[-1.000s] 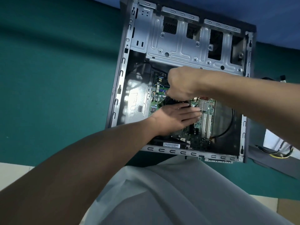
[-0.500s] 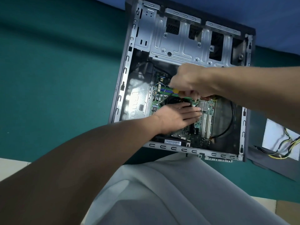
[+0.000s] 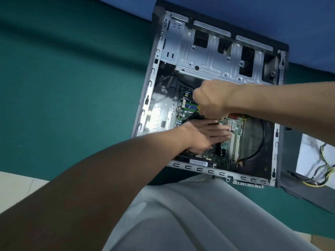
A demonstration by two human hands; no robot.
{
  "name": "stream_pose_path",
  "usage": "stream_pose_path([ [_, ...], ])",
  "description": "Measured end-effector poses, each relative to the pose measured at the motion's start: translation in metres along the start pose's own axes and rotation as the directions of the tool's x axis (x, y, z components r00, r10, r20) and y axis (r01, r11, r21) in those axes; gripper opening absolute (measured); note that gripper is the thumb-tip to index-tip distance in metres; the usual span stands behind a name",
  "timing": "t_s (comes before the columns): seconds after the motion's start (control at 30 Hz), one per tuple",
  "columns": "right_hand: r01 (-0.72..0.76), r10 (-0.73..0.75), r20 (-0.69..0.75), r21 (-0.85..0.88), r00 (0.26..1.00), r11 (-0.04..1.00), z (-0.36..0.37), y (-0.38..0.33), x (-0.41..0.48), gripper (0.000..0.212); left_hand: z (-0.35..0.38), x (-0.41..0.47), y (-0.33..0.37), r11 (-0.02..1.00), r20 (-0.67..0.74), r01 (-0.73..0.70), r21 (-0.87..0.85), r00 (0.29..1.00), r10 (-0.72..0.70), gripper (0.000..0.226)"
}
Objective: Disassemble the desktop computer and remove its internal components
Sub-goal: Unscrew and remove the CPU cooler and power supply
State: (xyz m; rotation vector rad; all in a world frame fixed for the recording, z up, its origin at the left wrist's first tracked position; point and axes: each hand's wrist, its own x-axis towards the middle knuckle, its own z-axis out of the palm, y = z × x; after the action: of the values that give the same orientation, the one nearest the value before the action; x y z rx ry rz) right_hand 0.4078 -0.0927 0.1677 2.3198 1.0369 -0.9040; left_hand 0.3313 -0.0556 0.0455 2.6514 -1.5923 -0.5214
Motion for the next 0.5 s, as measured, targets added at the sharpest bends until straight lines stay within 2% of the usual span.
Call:
stream_pose_path([
  [0.07, -0.134, 0.115, 0.081, 0.285, 0.990, 0.949, -0.005, 0.000, 0.006, 0.029, -0.006, 0.000, 0.002, 0.996, 0.040, 0.025, -0.082, 0.999, -0.022, 0.058],
  [0.1, -0.205, 0.156, 0.144, 0.443, 0.977, 0.873, -0.005, 0.002, 0.009, 0.027, -0.009, 0.000, 0.004, 0.988, 0.054, 0.059, -0.142, 0.997, -0.052, 0.059],
  [0.17, -0.369, 0.214, 0.301, 0.719, 0.929, 0.590, -0.003, 0.007, 0.014, 0.020, -0.013, -0.001, 0.012, 0.942, 0.066, 0.196, -0.274, 0.981, -0.185, 0.064],
  [0.23, -0.521, 0.207, 0.479, 0.792, 0.853, 0.318, -0.001, 0.013, 0.015, 0.013, -0.018, -0.001, 0.019, 0.853, 0.078, 0.378, -0.359, 0.923, -0.376, 0.075],
  [0.3, -0.616, 0.162, 0.595, 0.766, 0.787, 0.184, -0.001, 0.014, 0.013, 0.014, -0.022, 0.001, 0.021, 0.762, 0.093, 0.506, -0.406, 0.852, -0.516, 0.084],
  [0.33, -0.629, 0.152, 0.611, 0.758, 0.777, 0.170, -0.002, 0.013, 0.013, 0.016, -0.024, 0.003, 0.021, 0.741, 0.104, 0.538, -0.403, 0.831, -0.546, 0.086],
  [0.37, -0.619, 0.165, 0.596, 0.760, 0.786, 0.201, -0.004, 0.011, 0.014, 0.017, -0.025, 0.003, 0.021, 0.728, 0.113, 0.555, -0.402, 0.819, -0.562, 0.087],
  [0.4, -0.581, 0.200, 0.545, 0.757, 0.814, 0.298, -0.005, 0.008, 0.015, 0.019, -0.026, 0.003, 0.020, 0.722, 0.110, 0.563, -0.402, 0.813, -0.572, 0.088],
  [0.43, -0.513, 0.242, 0.454, 0.721, 0.857, 0.465, -0.005, 0.004, 0.014, 0.022, -0.027, 0.002, 0.020, 0.712, 0.094, 0.565, -0.418, 0.806, -0.584, 0.087],
  [0.47, -0.416, 0.258, 0.333, 0.615, 0.907, 0.670, -0.006, -0.001, 0.011, 0.025, -0.028, 0.001, 0.020, 0.696, 0.083, 0.565, -0.443, 0.799, -0.596, 0.084],
  [0.5, -0.289, 0.221, 0.199, 0.438, 0.955, 0.851, -0.006, -0.005, 0.007, 0.027, -0.027, 0.002, 0.020, 0.659, 0.085, 0.562, -0.499, 0.789, -0.608, 0.077],
])
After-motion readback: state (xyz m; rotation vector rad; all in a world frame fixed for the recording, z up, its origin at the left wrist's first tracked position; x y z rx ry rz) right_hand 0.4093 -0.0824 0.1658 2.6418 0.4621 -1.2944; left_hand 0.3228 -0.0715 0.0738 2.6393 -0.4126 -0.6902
